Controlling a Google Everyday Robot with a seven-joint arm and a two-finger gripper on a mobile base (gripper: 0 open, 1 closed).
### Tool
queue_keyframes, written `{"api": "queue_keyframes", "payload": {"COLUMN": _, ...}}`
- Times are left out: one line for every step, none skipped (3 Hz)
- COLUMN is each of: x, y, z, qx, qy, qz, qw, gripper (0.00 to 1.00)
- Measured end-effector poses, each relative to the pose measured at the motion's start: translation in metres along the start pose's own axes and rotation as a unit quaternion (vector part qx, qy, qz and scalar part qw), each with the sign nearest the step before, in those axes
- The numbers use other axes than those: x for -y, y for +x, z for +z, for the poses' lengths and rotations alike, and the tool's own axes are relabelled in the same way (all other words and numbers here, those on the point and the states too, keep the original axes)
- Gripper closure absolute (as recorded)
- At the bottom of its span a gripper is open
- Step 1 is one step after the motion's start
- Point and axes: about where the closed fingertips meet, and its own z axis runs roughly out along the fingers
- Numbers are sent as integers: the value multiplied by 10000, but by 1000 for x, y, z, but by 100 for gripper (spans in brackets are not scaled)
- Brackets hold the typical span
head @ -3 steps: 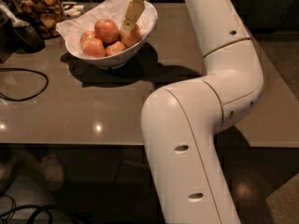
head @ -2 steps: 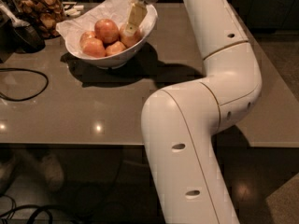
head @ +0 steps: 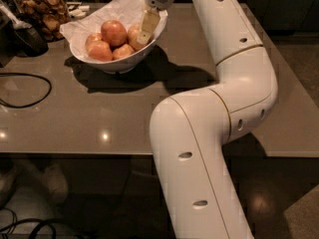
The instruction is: Pick apple from white bowl
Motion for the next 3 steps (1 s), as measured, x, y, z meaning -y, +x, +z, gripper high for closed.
{"api": "queue_keyframes", "payload": {"x": 1, "y": 2, "z": 3, "qx": -104, "qy": 10, "qz": -74, "qw": 9999, "gripper": 27}}
{"api": "queue_keyframes", "payload": {"x": 1, "y": 1, "z": 5, "qx": -151, "qy": 7, "qz": -155, "qw": 9998, "gripper": 27}}
{"api": "queue_keyframes", "payload": {"x": 1, "y": 0, "z": 7, "qx": -177, "qy": -2, "qz": -229, "qw": 9996, "gripper": 27}}
